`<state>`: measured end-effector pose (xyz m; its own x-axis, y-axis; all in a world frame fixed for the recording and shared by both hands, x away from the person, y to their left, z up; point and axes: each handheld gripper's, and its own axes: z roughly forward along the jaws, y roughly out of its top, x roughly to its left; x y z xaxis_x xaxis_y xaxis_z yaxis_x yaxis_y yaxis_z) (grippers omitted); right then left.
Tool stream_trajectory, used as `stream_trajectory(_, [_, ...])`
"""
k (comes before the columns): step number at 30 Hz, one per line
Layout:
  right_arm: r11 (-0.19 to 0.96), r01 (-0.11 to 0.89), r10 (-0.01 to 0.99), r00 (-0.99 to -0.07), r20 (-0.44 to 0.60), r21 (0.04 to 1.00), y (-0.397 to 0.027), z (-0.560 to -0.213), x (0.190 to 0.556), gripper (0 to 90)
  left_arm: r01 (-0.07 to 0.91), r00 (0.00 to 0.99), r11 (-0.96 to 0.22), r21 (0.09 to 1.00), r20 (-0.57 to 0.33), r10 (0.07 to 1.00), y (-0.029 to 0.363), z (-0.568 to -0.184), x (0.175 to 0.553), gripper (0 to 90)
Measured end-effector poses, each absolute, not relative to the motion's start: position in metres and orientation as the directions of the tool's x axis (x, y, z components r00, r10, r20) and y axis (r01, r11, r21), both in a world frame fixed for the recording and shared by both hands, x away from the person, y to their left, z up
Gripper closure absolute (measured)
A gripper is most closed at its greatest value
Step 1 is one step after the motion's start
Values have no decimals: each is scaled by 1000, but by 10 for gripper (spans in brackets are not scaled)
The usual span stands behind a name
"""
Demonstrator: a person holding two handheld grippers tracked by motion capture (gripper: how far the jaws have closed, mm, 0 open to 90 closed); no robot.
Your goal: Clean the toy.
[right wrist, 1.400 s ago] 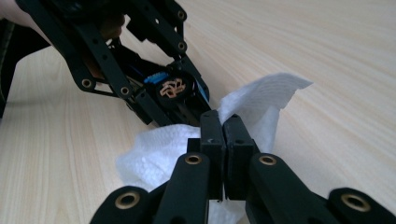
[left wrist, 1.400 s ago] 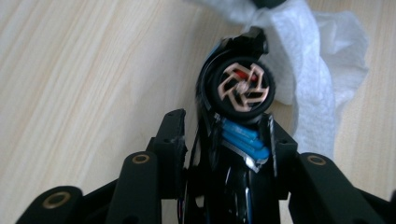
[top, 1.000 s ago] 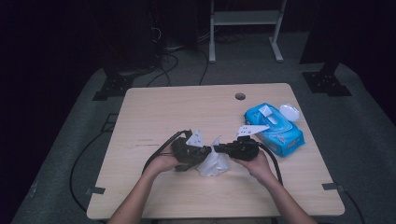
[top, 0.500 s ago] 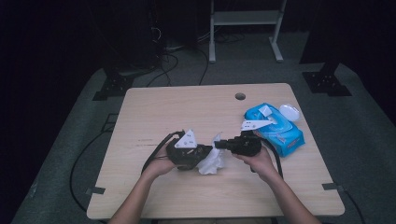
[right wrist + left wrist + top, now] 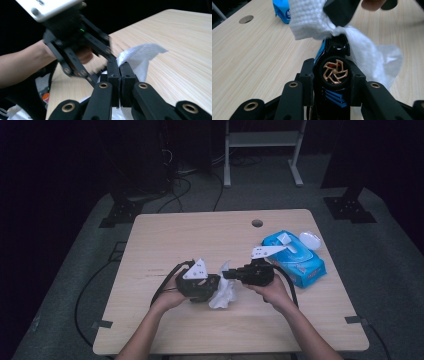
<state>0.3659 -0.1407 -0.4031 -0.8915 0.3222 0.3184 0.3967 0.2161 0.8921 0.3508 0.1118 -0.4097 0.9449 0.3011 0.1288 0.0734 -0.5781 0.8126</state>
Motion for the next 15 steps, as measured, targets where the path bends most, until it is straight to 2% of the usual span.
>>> stream_trajectory(5, [190, 439, 363, -862, 353, 878, -154, -417, 369, 880, 68, 943, -570, 819, 134, 304, 115, -408, 351, 647])
stream_trajectory(8, [182, 430, 364, -865, 346, 884, -151, -414, 368, 880, 66, 946, -564, 823, 129, 298, 115, -408, 351, 647])
stream_trajectory(10, [155, 428, 325, -873, 363, 890, -149, -409, 367, 880, 62, 944, -564, 824, 134, 300, 114, -408, 351, 647])
stream_trajectory(13, [175, 396, 319, -889, 329, 902, -143, -404, 364, 880, 58, 945, -566, 822, 138, 297, 112, -407, 350, 647])
stream_trajectory(15, [166, 405, 317, -885, 340, 899, -144, -405, 365, 880, 58, 946, -564, 824, 135, 294, 113, -407, 350, 647])
